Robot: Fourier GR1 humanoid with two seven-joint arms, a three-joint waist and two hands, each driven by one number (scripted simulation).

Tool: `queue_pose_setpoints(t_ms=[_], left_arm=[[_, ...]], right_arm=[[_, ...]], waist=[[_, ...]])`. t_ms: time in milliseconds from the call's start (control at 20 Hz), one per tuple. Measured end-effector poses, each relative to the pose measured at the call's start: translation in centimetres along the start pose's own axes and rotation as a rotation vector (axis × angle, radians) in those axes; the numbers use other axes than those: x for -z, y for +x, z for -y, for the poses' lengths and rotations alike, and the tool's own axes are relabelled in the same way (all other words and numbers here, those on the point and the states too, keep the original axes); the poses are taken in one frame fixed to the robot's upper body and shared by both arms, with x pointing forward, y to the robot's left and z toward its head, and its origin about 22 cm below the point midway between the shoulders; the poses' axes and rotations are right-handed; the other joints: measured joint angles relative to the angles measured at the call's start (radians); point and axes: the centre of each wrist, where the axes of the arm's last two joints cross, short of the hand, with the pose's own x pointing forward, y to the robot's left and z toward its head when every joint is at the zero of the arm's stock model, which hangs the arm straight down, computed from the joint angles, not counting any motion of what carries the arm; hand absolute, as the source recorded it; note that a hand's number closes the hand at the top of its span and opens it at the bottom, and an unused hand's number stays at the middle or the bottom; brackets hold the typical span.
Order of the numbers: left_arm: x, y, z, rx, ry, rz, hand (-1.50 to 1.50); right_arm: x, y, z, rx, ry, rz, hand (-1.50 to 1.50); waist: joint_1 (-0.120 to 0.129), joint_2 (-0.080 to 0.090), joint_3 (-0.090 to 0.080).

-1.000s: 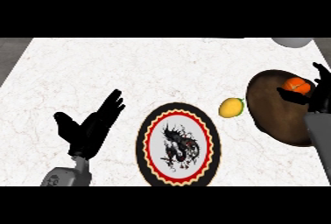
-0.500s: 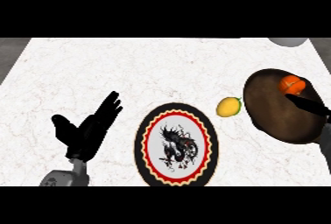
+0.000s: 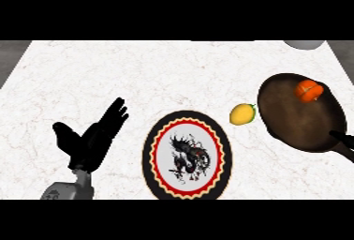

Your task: Pick the squash from the plate and place it in the pan

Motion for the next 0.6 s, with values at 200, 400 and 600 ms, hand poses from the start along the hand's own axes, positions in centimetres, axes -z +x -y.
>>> queue_pose_setpoints(t_ms=[200, 400, 600], left_arm=[[-0.4, -0.3, -0.1, -0.001, -0.001, -0.001, 0.00], [-0.2, 0.0, 0.1, -0.003, 0.005, -0.006, 0.00], [-1.0, -0.2, 0.0, 0.000, 0.003, -0.004, 0.00]], right_arm=[[-2.0, -1.0, 2.4, 0.026, 0.040, 0.015, -1.50], [-3.7, -1.6, 4.3, 0.028, 0.075, 0.022, -1.50], [-5.1, -1.6, 5.6, 0.025, 0.100, 0.030, -1.50]], waist=[[-0.005, -0.003, -0.001], [-0.005, -0.003, -0.001], [-0.005, -0.003, -0.001]])
